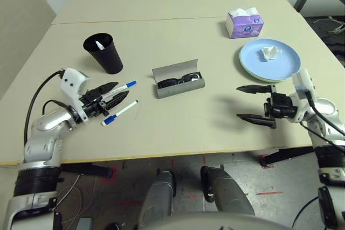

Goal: Organize and tidy the items on the table.

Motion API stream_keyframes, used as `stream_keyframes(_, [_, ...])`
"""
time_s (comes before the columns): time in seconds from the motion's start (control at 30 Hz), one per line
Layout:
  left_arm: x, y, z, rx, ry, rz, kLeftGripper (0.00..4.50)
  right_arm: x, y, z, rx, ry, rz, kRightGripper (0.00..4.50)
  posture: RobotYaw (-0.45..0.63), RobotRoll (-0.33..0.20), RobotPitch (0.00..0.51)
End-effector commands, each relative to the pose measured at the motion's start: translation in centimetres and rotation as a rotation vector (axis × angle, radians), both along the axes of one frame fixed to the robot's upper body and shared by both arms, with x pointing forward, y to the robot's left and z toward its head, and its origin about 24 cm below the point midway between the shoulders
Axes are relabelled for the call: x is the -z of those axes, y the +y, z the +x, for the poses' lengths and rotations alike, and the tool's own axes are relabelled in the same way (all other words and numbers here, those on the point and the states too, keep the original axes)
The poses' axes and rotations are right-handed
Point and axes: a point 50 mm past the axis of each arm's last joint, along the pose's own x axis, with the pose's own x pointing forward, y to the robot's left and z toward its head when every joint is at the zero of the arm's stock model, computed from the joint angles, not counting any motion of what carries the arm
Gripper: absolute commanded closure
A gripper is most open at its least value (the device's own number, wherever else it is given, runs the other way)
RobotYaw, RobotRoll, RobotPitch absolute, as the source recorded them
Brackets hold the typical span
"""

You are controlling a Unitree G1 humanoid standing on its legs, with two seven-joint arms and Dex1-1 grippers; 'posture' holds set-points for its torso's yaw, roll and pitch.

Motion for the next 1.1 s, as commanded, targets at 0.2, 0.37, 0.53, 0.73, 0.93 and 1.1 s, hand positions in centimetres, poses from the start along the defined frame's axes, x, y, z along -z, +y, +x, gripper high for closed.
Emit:
stream_keyframes(0.2, [0.2, -1.2, 3.0, -0.023, -0.032, 0.013, 4.47, 0.3, -0.5, 0.2, 0.033, 0.001, -0.023, 0.0, -0.14, 0.0, 0.162])
stream_keyframes(0.37, [0.1, -3.0, 5.4, -0.008, -0.048, 0.001, 4.47, -0.2, -0.7, 0.5, 0.071, -0.013, -0.019, 0.0, -0.15, 0.0, 0.159])
stream_keyframes(0.53, [0.2, -4.2, 7.5, 0.001, -0.051, -0.006, 4.47, -0.2, -0.6, 0.4, 0.078, -0.012, -0.022, 0.0, -0.17, 0.0, 0.159])
stream_keyframes(0.73, [0.1, -5.5, 9.3, 0.009, -0.052, 0.011, 4.47, -0.5, -0.3, 0.3, 0.087, -0.016, -0.015, 0.0, -0.18, 0.0, 0.161])
stream_keyframes(0.93, [1.8, -7.2, 9.0, 0.17, -0.02, 0.143, 4.47, -0.7, -0.3, 0.3, 0.103, -0.021, -0.012, 0.0, -0.19, 0.0, 0.159])
stream_keyframes(1.1, [2.9, -8.4, 7.6, 0.369, 0.0, 0.218, 4.47, -0.7, -0.3, 0.3, 0.11, -0.019, -0.013, 0.0, -0.19, 0.0, 0.158])
